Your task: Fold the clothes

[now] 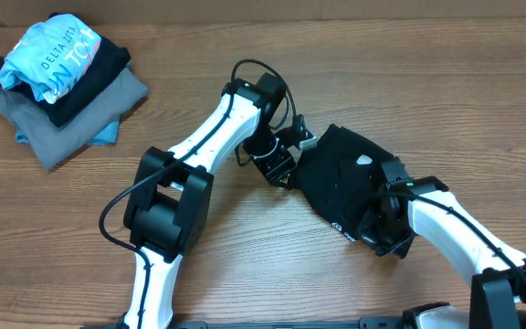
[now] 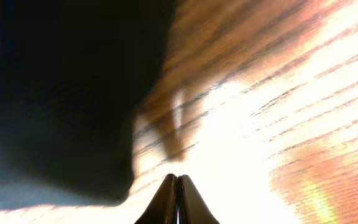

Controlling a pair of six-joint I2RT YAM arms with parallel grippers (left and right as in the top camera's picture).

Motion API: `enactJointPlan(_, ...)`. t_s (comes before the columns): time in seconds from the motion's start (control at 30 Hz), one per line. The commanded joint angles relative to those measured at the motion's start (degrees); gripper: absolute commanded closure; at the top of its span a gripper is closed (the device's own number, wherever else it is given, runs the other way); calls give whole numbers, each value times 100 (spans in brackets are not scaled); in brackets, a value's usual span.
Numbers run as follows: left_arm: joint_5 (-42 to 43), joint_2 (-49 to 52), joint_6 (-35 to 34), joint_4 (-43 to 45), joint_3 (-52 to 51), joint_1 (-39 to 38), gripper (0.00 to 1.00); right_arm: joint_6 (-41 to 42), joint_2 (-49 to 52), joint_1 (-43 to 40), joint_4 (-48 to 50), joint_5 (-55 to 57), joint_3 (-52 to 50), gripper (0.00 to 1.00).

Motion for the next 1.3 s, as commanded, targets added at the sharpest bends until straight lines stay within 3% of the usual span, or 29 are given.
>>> enactJointPlan(0.0,275,-35,-170,44,566,94,39,-365,-455,-33,-57,-155,544,92)
enactJointPlan(0.07,485,-35,-175,164,699,96,41,-361,-640,-35,-114,-216,721,90)
enactJointPlan(0.13,678,-35,-223,369,723,96,52,-339,-767,-35,-61,-326,822,87)
enactJointPlan(0.37,874,170,-380,396,680,-98,92,317,-664,-35,485,-468,728,89)
enactJointPlan(0.6,610,1049,-350,369,680,-249,96,1047,203,-35,1215,-402,420,96)
enactJointPlan(0.83,-46,1510,-1143,813,697,-85,95,1036,1161,-37,1021,195,420,96)
enactJointPlan(1.0,-44,1340,-1224,479,1145,120,82,680,1161,-70,435,1062,503,96)
enactJointPlan(1.03,-44,1252,-1224,293,1401,186,71,680,1161,-101,160,1368,605,96)
enactJointPlan(1.1,-44,1163,-1224,63,1733,249,61,684,1161,-166,-129,1655,763,96)
enactJointPlan(1.17,-46,1102,-1266,-155,2070,289,38,664,1161,-267,-363,1816,999,96)
enactJointPlan(1.27,-20,1080,-1447,-420,2439,302,20,302,1156,-382,-531,1705,1434,96)
